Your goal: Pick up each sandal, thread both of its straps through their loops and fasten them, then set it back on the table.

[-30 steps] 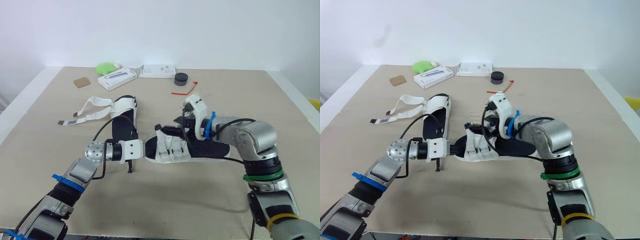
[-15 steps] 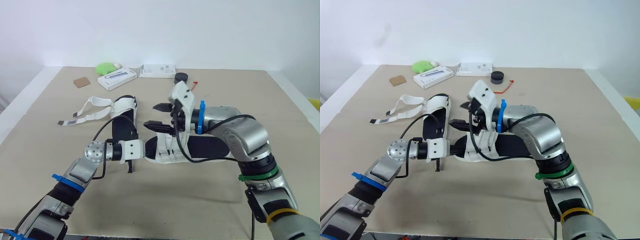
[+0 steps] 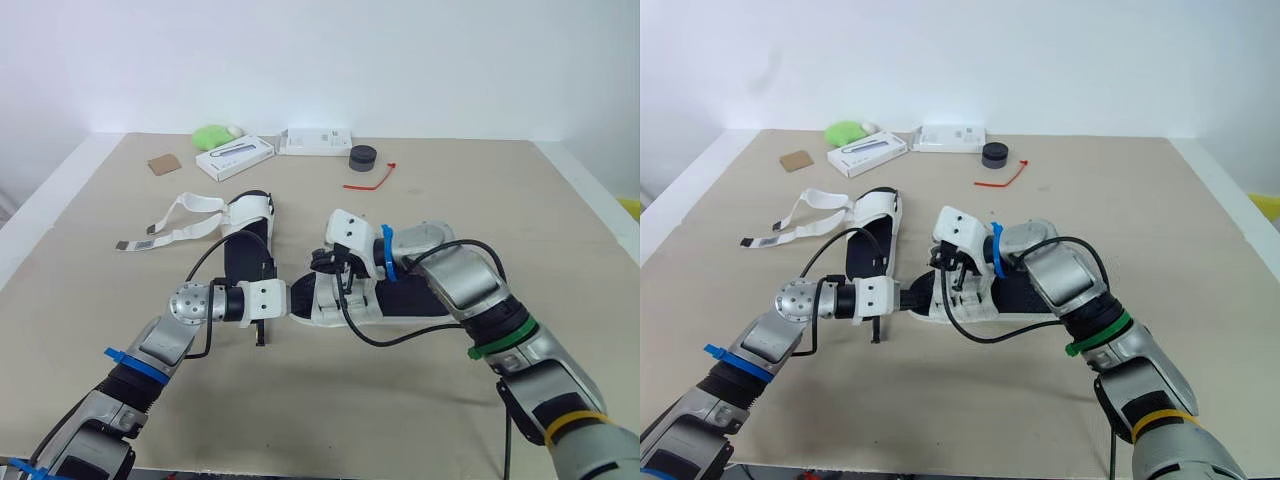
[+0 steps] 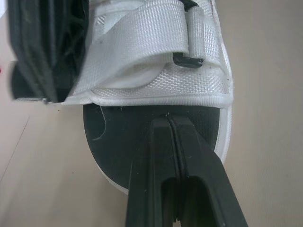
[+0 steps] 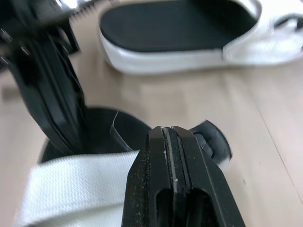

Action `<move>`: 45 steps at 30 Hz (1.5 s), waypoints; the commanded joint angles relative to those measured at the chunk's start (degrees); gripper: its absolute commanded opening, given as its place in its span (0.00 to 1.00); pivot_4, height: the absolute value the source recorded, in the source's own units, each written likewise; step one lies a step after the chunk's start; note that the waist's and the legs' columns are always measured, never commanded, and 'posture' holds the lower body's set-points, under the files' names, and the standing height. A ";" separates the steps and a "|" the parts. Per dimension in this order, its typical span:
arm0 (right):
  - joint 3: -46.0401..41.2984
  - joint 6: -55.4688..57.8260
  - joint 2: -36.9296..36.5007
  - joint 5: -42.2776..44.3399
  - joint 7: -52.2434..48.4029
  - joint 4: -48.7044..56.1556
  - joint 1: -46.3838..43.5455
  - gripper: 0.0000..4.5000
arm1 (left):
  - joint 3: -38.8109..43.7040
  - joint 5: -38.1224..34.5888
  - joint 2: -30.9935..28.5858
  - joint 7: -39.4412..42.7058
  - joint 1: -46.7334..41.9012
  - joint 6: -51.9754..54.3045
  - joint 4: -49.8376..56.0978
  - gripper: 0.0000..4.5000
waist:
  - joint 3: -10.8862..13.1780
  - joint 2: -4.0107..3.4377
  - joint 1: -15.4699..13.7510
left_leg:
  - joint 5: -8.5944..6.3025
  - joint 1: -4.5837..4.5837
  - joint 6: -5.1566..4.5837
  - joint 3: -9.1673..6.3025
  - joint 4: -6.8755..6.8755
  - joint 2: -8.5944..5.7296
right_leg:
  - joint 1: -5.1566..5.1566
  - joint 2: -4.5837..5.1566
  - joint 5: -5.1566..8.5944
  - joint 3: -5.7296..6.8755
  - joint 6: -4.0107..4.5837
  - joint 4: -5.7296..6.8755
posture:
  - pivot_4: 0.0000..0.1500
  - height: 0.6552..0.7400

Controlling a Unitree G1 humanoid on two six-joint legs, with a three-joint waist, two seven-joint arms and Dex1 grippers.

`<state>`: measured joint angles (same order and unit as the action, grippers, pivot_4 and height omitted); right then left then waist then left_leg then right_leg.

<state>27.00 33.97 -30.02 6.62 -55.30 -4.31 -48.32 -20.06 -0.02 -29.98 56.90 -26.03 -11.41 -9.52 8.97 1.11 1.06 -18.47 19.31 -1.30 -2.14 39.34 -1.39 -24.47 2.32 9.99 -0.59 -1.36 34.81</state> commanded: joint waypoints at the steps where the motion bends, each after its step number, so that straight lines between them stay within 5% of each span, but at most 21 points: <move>1: -0.28 1.59 -0.31 -1.18 -1.51 0.17 -1.10 0.01 | -2.36 3.71 -0.52 0.56 1.61 2.94 -4.58 0.00 | 0.00 0.00 -0.01 | 0.00 0.00 0.00 -0.01 0.00 0.00 | 0.00 0.01 0.00 0.00 0.00 0.00 | 1.00 1.00; 6: -1.42 3.26 0.10 -0.89 -2.24 1.33 -0.37 0.01 | -2.16 3.41 -0.54 0.75 1.32 2.95 -4.14 0.00 | 0.00 0.00 -0.03 | 0.00 0.01 0.00 -0.05 0.00 -0.01 | 0.00 0.04 0.01 0.05 0.02 0.00 | 1.00 1.00; 10: -12.11 6.02 3.88 5.83 1.04 2.40 -2.86 0.01 | -0.52 0.71 0.02 1.28 0.90 3.48 -2.52 0.00 | 0.11 -0.09 -0.02 | 0.00 0.06 0.01 -0.10 0.00 -0.01 | -0.03 0.06 0.00 0.13 0.05 0.00 | 1.00 1.00; 14: -20.92 9.65 1.55 12.94 -0.75 5.96 -3.88 0.30 | 3.78 -9.24 0.63 4.99 1.12 9.57 3.40 0.00 | 0.31 -0.29 -0.10 | 0.02 0.34 0.04 -0.27 0.03 -0.05 | -0.30 0.10 -0.03 0.27 0.10 0.01 | 1.00 1.00; 17: -25.81 10.02 -3.48 18.48 -6.06 9.40 -1.37 0.60 | 7.79 -17.60 0.39 6.71 1.37 16.44 8.95 0.19 | 0.45 -0.36 -0.04 | 0.03 1.16 0.18 -0.36 0.05 -0.04 | -1.02 0.09 -0.32 0.42 0.57 0.12 | 1.00 1.00; 21: -28.28 7.11 -8.96 20.26 -9.74 9.65 2.99 1.00 | 11.08 -22.51 -1.13 8.01 2.76 20.87 13.79 0.61 | 0.50 -0.35 0.00 | -0.12 1.70 0.36 -0.45 0.03 0.00 | -1.54 0.11 -0.14 0.57 0.66 0.14 | 1.00 1.00; 25: -27.39 -0.91 -15.34 16.24 -14.50 3.50 9.05 1.00 | 15.11 -27.81 -3.25 8.60 6.32 24.49 20.47 0.97 | 0.58 -0.36 0.07 | -0.19 1.97 0.47 -0.28 0.02 0.00 | -1.87 0.16 -0.11 0.47 0.64 0.09 | 1.00 1.00; 26: -26.73 -3.89 -16.22 15.11 -15.75 1.92 10.16 1.00 | 15.71 -28.51 -3.67 8.52 7.06 24.93 21.75 0.99 | 0.60 -0.35 0.02 | -0.19 1.97 0.48 -0.25 0.02 -0.01 | -1.87 0.18 -0.10 0.46 0.64 0.07 | 1.00 1.00; 34: -21.10 -28.63 -13.88 4.72 -18.34 -18.03 11.07 1.00 | 18.75 -30.29 -6.03 7.66 13.10 24.71 30.36 0.99 | 0.88 -0.27 0.10 | -0.05 1.73 0.72 0.16 0.08 0.01 | -1.76 -0.09 -0.19 0.12 0.57 0.18 | 1.00 1.00; 45: -21.40 -37.00 -3.85 5.19 -16.87 -25.17 8.02 1.00 | 18.63 -28.73 -5.82 4.44 16.91 23.54 35.21 0.99 | 0.98 -0.12 0.17 | 0.01 1.26 0.80 0.52 0.12 0.17 | -1.44 -0.35 -0.47 -0.34 0.61 0.21 | 1.00 1.00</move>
<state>6.70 -2.40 -34.16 10.90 -72.39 -29.75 -38.93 -1.99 -29.15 -35.56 61.81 -9.15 13.42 23.74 9.95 0.99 1.22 -18.43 20.57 -0.45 -1.64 39.47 -1.21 -25.91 1.95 9.50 -0.94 -0.73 35.03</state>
